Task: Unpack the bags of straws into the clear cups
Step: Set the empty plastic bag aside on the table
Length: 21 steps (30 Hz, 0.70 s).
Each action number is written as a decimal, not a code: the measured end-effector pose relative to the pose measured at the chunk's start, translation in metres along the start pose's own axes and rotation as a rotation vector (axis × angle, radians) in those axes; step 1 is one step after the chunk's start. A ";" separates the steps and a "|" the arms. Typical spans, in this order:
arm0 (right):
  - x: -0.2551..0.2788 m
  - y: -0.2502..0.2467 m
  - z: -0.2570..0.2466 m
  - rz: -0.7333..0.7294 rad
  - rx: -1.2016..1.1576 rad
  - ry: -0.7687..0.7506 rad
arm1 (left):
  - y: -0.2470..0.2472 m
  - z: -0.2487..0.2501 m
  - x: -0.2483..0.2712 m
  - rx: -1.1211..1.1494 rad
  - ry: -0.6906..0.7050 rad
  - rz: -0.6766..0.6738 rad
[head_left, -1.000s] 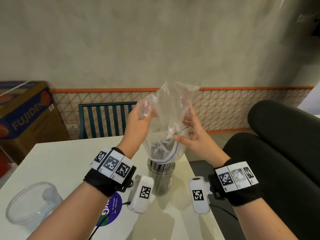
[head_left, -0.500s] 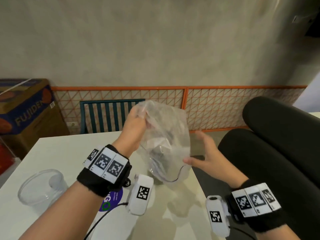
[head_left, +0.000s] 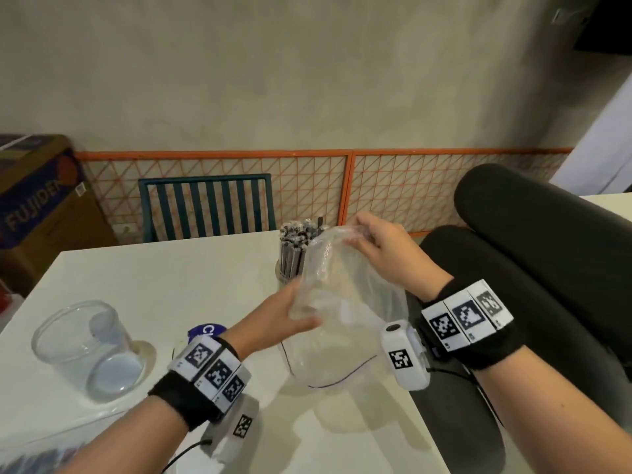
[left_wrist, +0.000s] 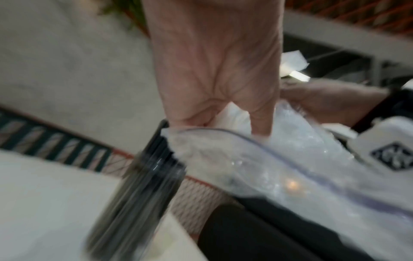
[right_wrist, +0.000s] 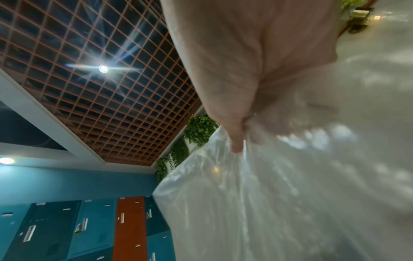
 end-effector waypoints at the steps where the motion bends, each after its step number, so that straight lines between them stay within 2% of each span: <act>1: 0.001 -0.001 0.001 0.004 0.017 -0.014 | 0.000 -0.018 0.004 -0.021 -0.036 0.027; 3: 0.002 -0.006 0.008 0.025 0.052 0.002 | 0.002 -0.047 0.012 -0.024 -0.101 0.046; 6: 0.003 -0.006 0.018 0.036 0.086 0.054 | 0.004 -0.074 0.026 0.064 -0.251 -0.032; 8: 0.004 -0.003 0.021 0.024 0.122 0.074 | 0.004 -0.078 0.033 0.044 -0.337 -0.090; 10: 0.004 0.006 0.020 -0.012 0.135 0.071 | 0.005 -0.060 0.030 0.030 -0.266 -0.100; 11: 0.003 0.011 0.019 -0.034 0.138 0.065 | 0.007 -0.042 0.026 0.096 -0.193 -0.067; 14: 0.003 0.014 0.008 -0.063 0.068 0.042 | 0.014 0.006 0.011 0.279 0.042 0.118; 15: 0.006 0.009 0.008 -0.041 0.017 0.047 | 0.013 0.014 0.009 0.312 0.083 0.197; 17: 0.021 -0.005 0.020 0.056 -0.043 0.138 | 0.009 0.021 0.006 0.380 0.106 0.326; 19: 0.044 -0.007 0.036 0.114 -0.132 0.291 | 0.006 0.023 0.006 0.426 0.093 0.382; 21: 0.068 0.020 0.047 -0.031 -0.313 0.351 | 0.007 0.027 0.006 0.499 0.095 0.388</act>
Point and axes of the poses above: each hand's wrist, its own x-axis away from the middle knuckle, its own y-axis out of the palm, z = x × y, the point moved 4 cm from there along -x, towards the middle knuckle, and after that the axes turned 12 degrees about x, right-handed, at the moved point
